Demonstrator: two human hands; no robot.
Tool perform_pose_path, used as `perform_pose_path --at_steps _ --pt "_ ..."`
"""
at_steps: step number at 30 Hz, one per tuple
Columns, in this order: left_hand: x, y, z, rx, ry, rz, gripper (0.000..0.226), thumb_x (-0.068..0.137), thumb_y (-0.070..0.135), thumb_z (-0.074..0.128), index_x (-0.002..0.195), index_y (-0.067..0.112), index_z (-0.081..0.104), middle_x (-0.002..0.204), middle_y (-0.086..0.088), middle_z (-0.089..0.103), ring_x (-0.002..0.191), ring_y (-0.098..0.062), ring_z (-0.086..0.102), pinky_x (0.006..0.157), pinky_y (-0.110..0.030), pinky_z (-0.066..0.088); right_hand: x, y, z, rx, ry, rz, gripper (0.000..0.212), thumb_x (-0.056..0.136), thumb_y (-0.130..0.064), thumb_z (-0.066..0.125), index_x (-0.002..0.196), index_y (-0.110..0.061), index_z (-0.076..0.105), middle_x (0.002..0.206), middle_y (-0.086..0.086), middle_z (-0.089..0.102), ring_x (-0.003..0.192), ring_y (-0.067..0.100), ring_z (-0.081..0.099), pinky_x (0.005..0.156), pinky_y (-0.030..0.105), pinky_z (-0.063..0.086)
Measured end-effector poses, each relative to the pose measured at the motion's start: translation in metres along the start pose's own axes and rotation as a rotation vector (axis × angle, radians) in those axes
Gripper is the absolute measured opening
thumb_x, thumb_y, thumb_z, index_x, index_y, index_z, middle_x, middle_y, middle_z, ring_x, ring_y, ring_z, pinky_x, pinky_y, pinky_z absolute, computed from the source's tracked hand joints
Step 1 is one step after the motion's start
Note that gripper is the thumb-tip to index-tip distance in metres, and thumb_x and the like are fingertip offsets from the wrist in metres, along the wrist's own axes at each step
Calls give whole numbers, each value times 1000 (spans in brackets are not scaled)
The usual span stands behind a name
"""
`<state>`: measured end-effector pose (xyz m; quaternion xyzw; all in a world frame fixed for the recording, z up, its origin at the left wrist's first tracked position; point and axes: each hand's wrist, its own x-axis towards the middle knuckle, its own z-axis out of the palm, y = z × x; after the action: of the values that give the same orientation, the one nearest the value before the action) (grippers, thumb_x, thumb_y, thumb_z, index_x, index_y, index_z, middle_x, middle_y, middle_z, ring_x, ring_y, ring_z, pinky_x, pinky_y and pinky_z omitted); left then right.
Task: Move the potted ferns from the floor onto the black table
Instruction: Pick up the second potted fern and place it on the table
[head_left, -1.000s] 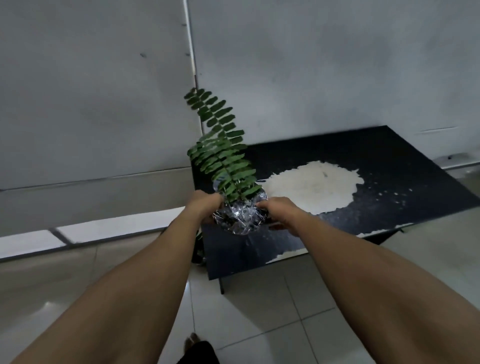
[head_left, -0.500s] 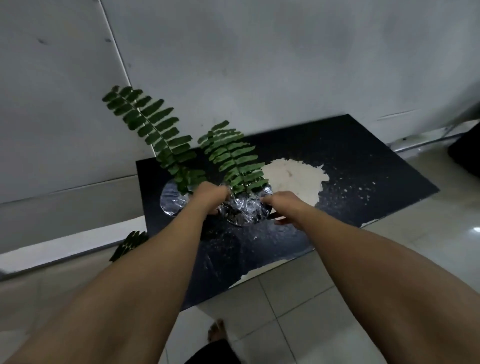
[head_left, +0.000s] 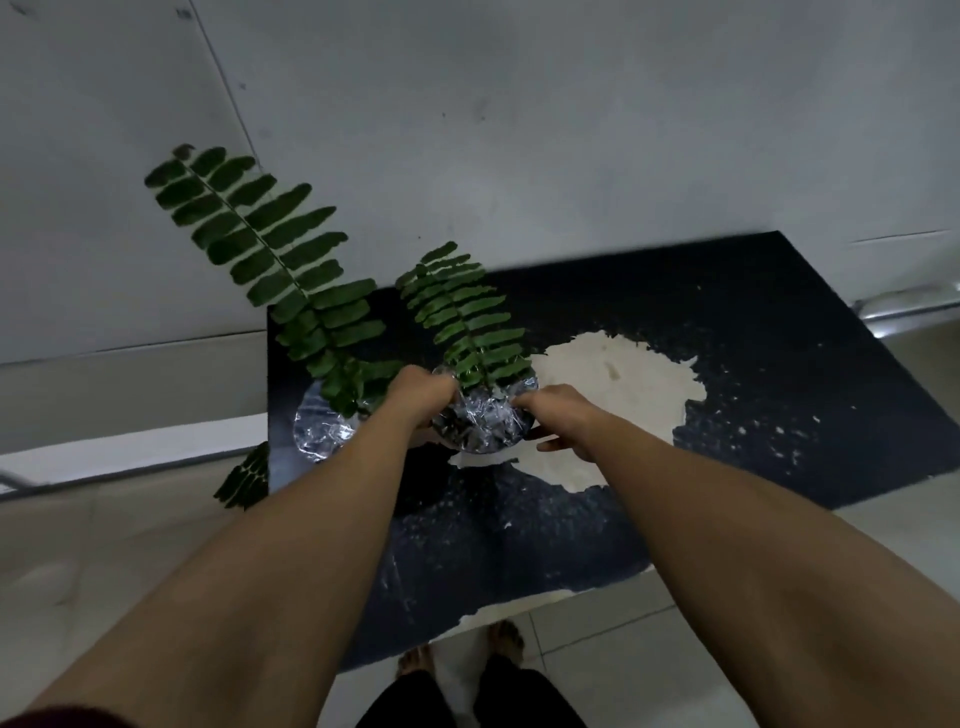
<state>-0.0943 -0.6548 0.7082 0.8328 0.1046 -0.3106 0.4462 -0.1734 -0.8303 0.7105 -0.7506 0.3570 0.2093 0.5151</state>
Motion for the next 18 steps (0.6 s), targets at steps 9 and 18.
perform_pose_path --at_steps 9,18 --pt "30 0 15 0 77 -86 35 79 22 66 107 1 69 102 -15 70 89 -29 66 71 -30 49 43 -4 -5 -19 -86 -13 35 92 -35 61 119 -14 62 106 4 68 92 19 68 74 35 59" --pt "15 3 17 133 158 43 35 87 35 60 112 11 64 106 -7 61 73 -14 51 71 -25 40 34 -8 -13 -76 -61 -53 37 93 -30 61 118 -4 65 118 15 68 106 29 66 85 41 58"
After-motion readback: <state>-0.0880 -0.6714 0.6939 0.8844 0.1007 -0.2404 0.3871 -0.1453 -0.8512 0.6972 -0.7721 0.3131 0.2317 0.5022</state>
